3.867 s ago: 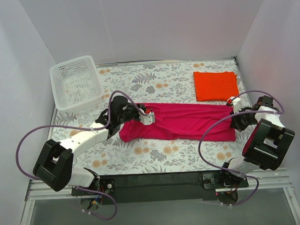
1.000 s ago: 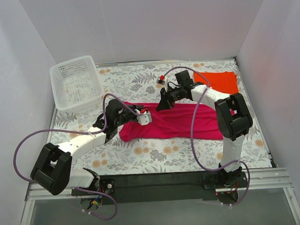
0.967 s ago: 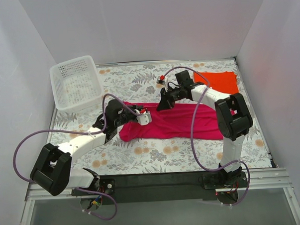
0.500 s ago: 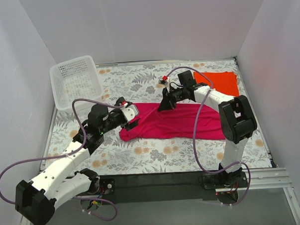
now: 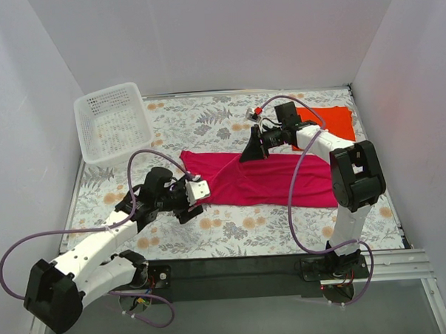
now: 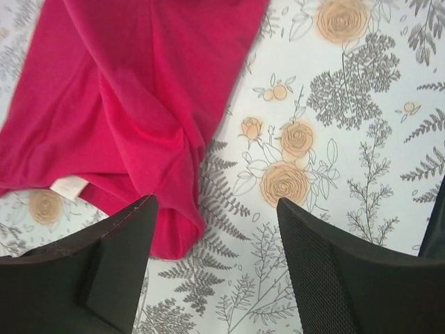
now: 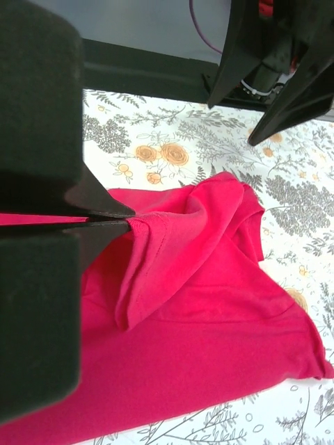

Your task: Fold and stack the t-shirts

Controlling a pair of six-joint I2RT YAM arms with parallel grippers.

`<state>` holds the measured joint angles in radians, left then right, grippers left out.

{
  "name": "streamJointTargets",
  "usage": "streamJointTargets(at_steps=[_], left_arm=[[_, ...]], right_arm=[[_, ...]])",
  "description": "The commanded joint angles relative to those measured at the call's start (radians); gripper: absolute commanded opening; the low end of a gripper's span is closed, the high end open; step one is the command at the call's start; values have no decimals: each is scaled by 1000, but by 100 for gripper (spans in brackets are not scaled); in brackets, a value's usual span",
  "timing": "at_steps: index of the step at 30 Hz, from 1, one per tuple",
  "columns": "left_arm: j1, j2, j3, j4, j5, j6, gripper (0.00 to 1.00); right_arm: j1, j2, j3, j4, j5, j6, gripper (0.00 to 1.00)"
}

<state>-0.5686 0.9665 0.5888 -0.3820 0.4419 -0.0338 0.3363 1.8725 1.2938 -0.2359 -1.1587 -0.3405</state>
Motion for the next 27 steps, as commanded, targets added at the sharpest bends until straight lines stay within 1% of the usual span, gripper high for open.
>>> streamJointTargets(at_steps=[1,3,10,11,12,14,15,17,21,22,24,25,27], left_arm=[[6,24,-14,-32,-28,18,63],[6,43,-11,-26,-29,20,61],[4,136,-15,14,-86,9,50],[4,147,-17,25,-106,6,44],[3,175,-17,46,-120,0,40],[1,201,-11,61,-161,-9,37],[3,224,-6,87,-172,-15,33],[1,241,-6,110,-189,-23,32],[-1,273,-3,134,-209,-23,23],[-1,276,-3,134,-218,-20,17],[-2,265,-4,137,-241,-18,9],[-1,258,-4,137,-265,-18,0],[-1,226,-6,127,-290,-17,0]], right_arm=[[3,-49,-2,10,-65,-9,1],[3,-44,-2,10,-75,-3,1],[0,-38,-4,14,-91,5,1],[1,-38,-2,12,-96,5,1],[1,-36,-2,14,-98,6,1],[1,-36,-4,14,-105,8,1],[1,-38,-5,14,-105,8,1],[0,-36,-5,14,-108,8,1],[1,-35,-7,14,-113,12,1],[1,-35,-5,14,-113,11,1],[0,-33,-7,14,-113,11,1],[-2,-35,-7,14,-111,12,1],[-9,-36,-7,12,-107,12,1]])
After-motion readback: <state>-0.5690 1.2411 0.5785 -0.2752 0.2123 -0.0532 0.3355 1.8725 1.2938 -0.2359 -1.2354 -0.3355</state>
